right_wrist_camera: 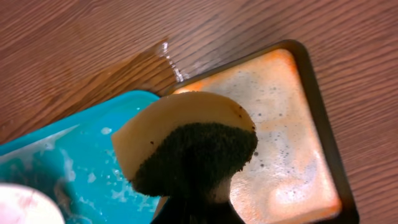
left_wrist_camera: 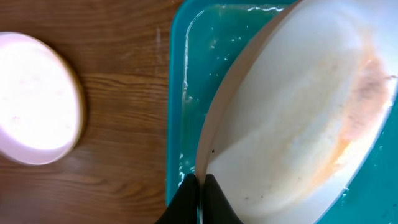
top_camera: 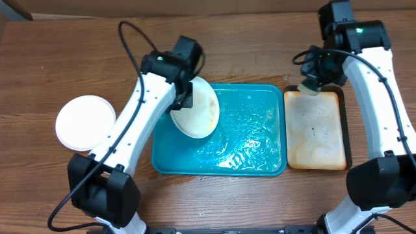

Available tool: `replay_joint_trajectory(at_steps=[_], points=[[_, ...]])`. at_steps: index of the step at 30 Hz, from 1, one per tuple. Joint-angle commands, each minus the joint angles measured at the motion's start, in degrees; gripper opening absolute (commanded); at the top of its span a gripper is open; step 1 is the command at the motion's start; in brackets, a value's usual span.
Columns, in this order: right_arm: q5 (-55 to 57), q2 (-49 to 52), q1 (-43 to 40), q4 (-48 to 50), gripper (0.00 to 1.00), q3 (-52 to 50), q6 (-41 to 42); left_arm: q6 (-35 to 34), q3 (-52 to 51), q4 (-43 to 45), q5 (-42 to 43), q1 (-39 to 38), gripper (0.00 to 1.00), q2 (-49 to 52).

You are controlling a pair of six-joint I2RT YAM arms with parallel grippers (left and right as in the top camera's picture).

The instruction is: Clean dirty plates on tray and stack at the side

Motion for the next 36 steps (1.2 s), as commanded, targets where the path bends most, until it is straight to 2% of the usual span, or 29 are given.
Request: replay_joint_trajectory(at_steps=[1,9,20,28,36], points=[[-0.5,-0.6,-0.8,-0.3,0.04,-1.4,0.2,-1.3,5.1,-3.5,-10.8,-3.7,0.04,-0.1],[-1.1,-0.5,-1.0,1.1,0.04,-7.0,0.2,-5.2,7.2,-11.2,-26.5,-9.7,0.04,-0.1],[-0.2,-0.5,-1.8,5.4,0.04,-18.1,3.1,-5.7,7.2,-12.5,-40.9,-14.1,0.04,-0.1],[-0.3,-0.5,-7.0,8.2,0.04,-25.0,5.7,-1.4,7.2,-11.0,-53.9,-21.2,0.04,-0.1],[-0.5,-0.5,-10.8,8.8,0.04,-26.9,5.9,1.8,7.2,-10.2,-61.5,-25.2,0.04,0.0]])
